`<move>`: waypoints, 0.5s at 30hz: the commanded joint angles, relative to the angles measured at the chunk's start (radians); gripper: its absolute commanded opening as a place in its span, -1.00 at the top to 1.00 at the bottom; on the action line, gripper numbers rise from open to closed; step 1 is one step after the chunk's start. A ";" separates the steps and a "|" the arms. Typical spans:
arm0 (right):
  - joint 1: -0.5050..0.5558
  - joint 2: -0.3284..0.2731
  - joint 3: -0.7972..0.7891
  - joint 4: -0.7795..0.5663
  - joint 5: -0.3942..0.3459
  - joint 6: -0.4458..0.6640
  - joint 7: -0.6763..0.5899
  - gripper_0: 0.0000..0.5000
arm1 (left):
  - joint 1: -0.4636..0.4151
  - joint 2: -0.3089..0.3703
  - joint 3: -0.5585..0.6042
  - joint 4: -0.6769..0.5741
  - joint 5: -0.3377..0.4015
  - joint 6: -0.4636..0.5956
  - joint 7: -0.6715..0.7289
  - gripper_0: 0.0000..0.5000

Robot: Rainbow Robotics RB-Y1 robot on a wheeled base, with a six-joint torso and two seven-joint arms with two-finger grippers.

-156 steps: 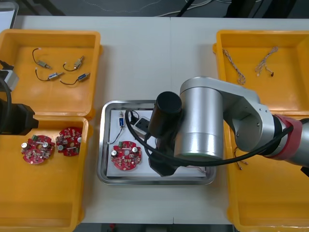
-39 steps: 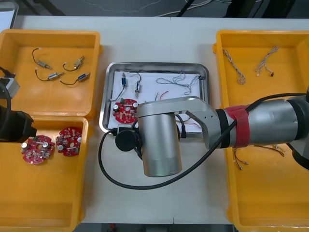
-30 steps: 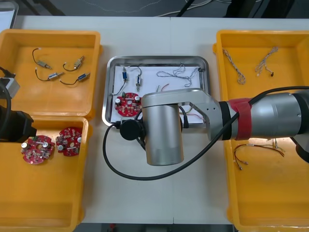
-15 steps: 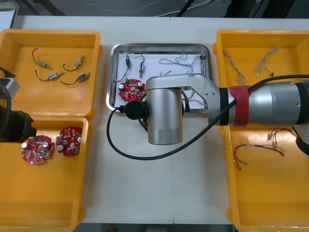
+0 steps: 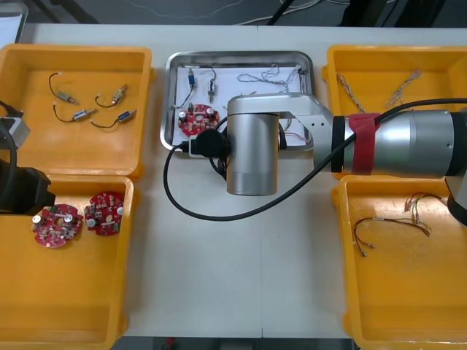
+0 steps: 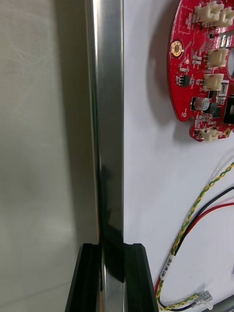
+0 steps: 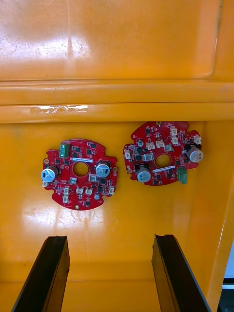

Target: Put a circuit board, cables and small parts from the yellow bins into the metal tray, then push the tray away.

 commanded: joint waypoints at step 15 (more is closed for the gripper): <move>-0.095 0.019 0.009 0.165 0.029 -0.109 0.060 1.00 | 0.020 0.045 0.026 -0.022 0.007 0.009 -0.070 -1.00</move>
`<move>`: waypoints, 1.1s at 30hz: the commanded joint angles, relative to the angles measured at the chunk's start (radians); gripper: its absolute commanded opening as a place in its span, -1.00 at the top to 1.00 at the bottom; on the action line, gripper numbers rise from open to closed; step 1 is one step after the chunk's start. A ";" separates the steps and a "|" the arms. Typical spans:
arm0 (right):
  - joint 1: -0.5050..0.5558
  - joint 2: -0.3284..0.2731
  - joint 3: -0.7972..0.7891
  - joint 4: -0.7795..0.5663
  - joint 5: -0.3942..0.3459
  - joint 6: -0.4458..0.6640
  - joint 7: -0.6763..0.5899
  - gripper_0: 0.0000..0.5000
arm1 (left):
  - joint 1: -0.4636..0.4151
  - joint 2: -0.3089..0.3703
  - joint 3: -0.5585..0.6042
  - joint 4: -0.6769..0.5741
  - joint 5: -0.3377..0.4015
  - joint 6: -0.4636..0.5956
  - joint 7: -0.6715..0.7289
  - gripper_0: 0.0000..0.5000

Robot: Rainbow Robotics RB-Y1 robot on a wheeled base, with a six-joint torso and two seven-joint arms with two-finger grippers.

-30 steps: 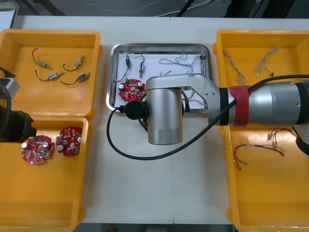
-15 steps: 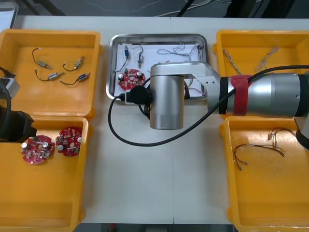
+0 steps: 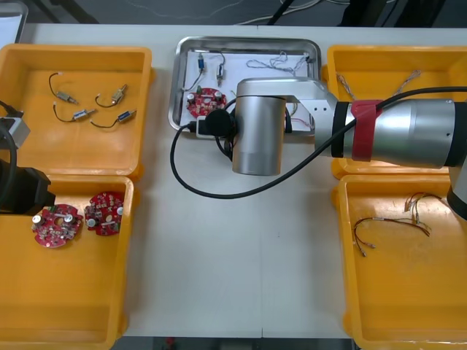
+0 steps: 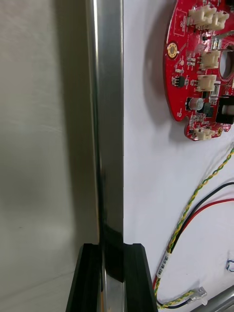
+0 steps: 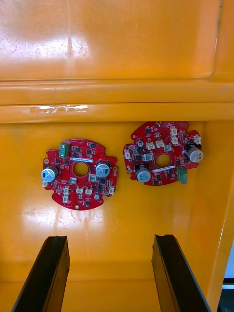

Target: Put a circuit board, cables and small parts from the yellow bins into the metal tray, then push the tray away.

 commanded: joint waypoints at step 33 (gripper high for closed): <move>-0.076 0.057 0.009 0.199 0.026 -0.270 0.088 -1.00 | 0.020 0.045 0.026 -0.022 0.007 0.009 -0.070 -1.00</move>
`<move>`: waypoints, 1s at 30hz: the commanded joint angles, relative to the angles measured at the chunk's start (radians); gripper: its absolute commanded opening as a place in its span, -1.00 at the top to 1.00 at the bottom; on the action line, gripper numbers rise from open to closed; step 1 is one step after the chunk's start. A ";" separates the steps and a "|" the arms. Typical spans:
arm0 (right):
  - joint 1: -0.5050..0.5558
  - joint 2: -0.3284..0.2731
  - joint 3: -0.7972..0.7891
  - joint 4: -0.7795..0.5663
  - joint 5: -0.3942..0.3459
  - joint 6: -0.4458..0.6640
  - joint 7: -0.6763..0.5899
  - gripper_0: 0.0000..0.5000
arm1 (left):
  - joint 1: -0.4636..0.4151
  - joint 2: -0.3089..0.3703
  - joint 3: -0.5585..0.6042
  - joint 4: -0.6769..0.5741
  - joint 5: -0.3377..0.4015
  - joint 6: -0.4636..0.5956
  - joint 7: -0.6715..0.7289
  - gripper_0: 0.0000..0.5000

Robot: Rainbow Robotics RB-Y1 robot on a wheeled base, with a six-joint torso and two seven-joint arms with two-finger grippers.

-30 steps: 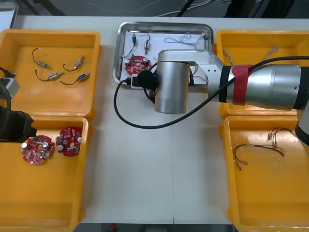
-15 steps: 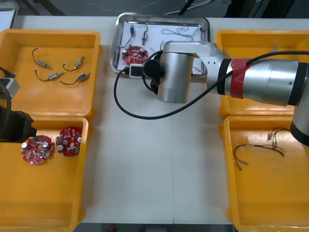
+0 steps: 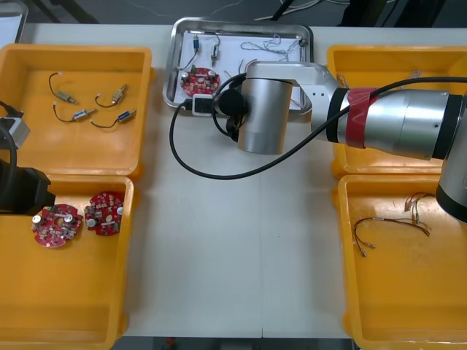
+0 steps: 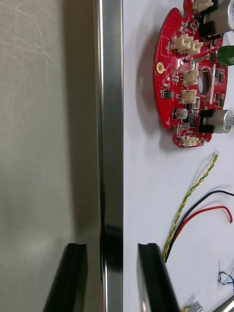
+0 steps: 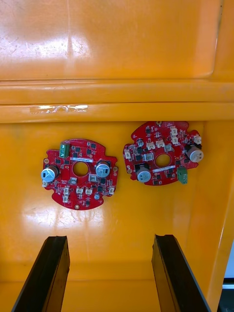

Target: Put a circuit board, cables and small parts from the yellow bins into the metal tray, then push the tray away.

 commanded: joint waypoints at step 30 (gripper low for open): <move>-0.020 -0.004 -0.218 -0.257 -0.108 0.453 0.046 -1.00 | 0.020 0.045 0.026 -0.022 0.007 0.009 -0.070 -1.00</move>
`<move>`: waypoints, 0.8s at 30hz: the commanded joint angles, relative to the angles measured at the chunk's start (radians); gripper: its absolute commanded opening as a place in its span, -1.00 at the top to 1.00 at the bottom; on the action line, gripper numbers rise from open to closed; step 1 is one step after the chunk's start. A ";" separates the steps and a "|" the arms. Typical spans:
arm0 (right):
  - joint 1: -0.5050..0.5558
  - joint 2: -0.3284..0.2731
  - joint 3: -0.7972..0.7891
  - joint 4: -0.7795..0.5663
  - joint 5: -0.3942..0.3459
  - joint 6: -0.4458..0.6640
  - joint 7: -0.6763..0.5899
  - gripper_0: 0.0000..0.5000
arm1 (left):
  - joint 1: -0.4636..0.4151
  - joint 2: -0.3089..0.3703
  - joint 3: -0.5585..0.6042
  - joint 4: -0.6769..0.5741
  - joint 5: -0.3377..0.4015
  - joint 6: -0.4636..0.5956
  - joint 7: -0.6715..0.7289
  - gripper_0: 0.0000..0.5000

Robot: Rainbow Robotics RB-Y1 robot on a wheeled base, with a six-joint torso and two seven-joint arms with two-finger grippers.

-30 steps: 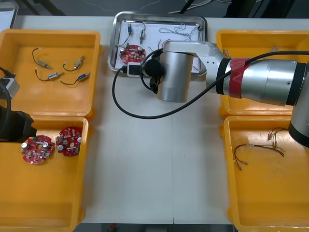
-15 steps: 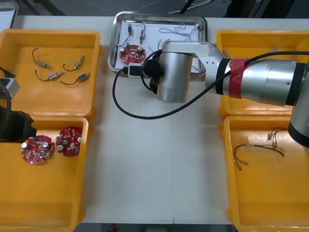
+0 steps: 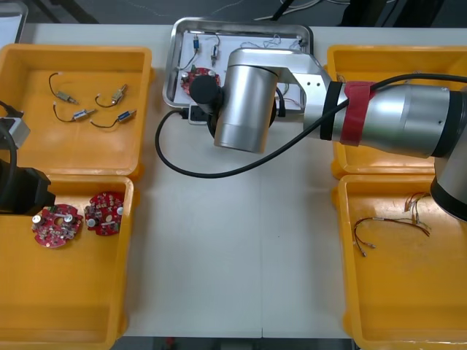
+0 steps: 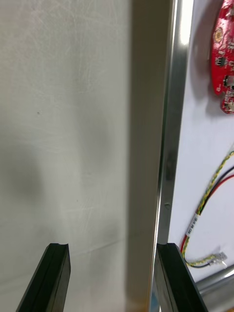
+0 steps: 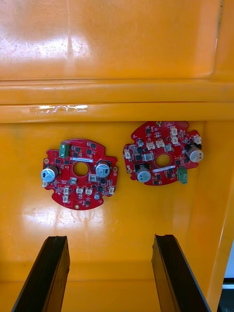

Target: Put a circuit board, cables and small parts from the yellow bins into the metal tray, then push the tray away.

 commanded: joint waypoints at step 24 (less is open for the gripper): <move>0.191 -0.274 -0.552 -0.521 -0.265 0.581 -0.518 -1.00 | 0.020 0.045 0.026 -0.022 0.007 0.009 -0.070 -1.00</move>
